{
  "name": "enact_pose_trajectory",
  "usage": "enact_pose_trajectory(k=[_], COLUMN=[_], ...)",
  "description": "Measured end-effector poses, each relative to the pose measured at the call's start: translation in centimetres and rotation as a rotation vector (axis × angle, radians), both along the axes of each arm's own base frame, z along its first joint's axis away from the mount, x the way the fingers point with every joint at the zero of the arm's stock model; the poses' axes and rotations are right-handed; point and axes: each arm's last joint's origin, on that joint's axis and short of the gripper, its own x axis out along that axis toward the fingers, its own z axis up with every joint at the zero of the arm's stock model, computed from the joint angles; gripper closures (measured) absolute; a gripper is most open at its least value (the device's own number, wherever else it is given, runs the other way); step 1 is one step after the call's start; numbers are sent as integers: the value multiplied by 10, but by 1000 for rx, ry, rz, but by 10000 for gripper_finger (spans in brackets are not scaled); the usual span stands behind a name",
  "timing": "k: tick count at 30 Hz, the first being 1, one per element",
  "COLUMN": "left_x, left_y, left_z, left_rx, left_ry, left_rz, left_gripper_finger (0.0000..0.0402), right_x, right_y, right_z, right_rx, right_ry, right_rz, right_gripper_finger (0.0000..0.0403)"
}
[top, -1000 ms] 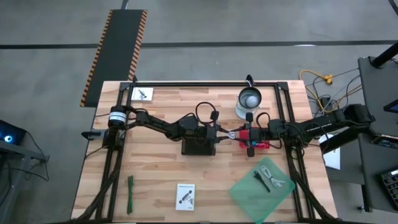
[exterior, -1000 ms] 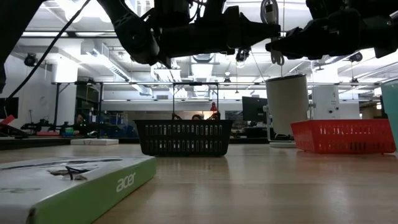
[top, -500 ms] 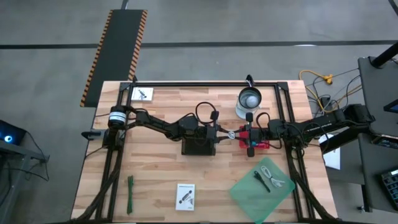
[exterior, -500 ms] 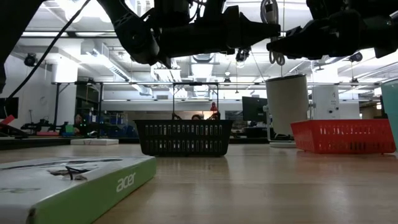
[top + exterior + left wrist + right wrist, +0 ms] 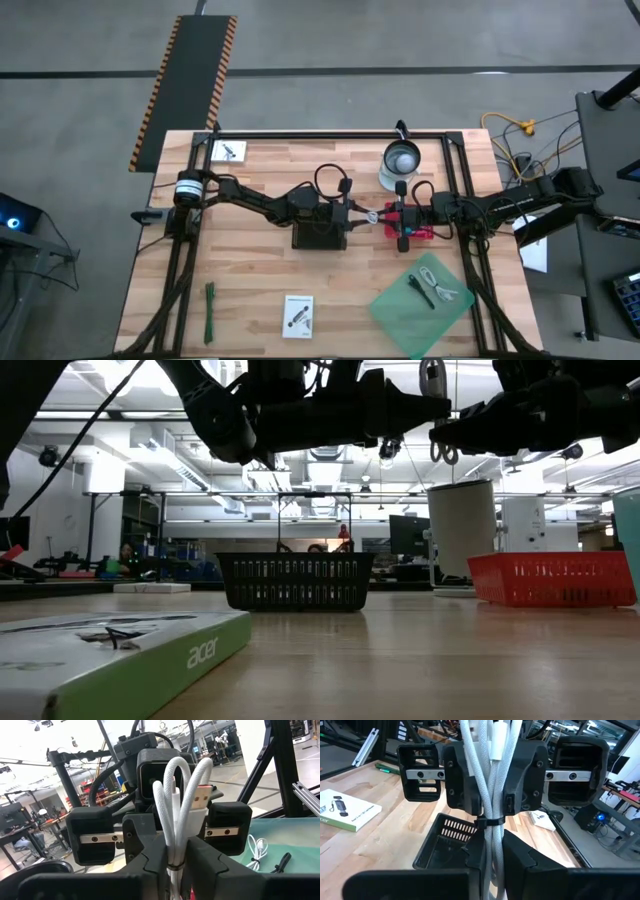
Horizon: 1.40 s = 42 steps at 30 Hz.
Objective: Pick and place items into bin
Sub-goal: Put the white charger cable into the blue bin
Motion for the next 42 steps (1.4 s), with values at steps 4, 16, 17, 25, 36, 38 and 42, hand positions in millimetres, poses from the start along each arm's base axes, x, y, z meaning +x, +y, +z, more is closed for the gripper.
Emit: enact_pose_trajectory(k=[4, 16, 17, 25, 36, 38, 42], left_x=[0, 0, 0, 0, 0, -1, -8], left_y=[0, 0, 0, 0, 0, 0, 0], left_z=[0, 0, 0, 0, 0, 0, 4], left_rx=[-1, -2, -2, -5, -53, -54, -71], left_ry=[0, 1, 1, 1, 8, 14, 35], left_rz=[-1, 0, 0, -3, -12, -12, -15], left_gripper_finger=[331, 282, 276, 232, 183, 182, 182], right_x=[0, 0, 0, 0, 0, 0, 0], right_y=[0, 0, 0, 0, 0, 0, 0], right_z=[0, 0, 0, 0, 0, 0, 0], right_rx=[0, 0, 0, 0, 1, 3, 4], right_ry=[-1, -1, -1, 0, 0, 0, 3], right_rz=[0, 0, 0, 0, 0, 0, 0], right_gripper_finger=[373, 374, 374, 374, 374, 374, 374])
